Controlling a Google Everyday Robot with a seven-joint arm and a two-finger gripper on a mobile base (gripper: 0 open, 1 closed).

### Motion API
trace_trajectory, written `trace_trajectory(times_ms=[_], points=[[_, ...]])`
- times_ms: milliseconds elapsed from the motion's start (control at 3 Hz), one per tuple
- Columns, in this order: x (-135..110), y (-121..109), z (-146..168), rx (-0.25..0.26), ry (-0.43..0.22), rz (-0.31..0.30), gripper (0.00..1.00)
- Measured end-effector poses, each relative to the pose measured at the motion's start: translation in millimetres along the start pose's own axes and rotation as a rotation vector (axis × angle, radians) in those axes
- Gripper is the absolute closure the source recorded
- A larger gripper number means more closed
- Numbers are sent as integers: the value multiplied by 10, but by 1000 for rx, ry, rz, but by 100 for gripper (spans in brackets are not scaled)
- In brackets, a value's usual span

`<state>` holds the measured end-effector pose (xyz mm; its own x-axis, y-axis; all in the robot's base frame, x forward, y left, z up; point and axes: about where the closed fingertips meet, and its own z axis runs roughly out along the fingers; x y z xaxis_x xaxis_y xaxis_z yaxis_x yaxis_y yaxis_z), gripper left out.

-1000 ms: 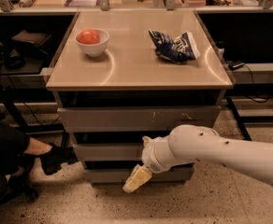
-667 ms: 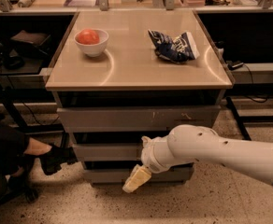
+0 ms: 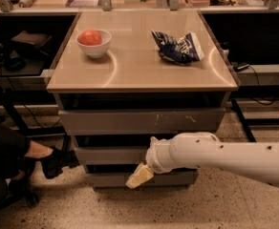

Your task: Open middle drawer

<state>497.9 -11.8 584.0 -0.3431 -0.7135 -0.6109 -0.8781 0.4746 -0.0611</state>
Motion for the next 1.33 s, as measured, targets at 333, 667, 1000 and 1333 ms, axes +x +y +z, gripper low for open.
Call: trace_trajectory(times_ms=[333, 667, 1000, 1333], points=[[0, 0, 0, 0, 0, 0, 0], [143, -130, 6, 56, 38, -1, 0], [272, -265, 24, 80, 66, 33, 0], [284, -270, 9, 81, 65, 33, 0]])
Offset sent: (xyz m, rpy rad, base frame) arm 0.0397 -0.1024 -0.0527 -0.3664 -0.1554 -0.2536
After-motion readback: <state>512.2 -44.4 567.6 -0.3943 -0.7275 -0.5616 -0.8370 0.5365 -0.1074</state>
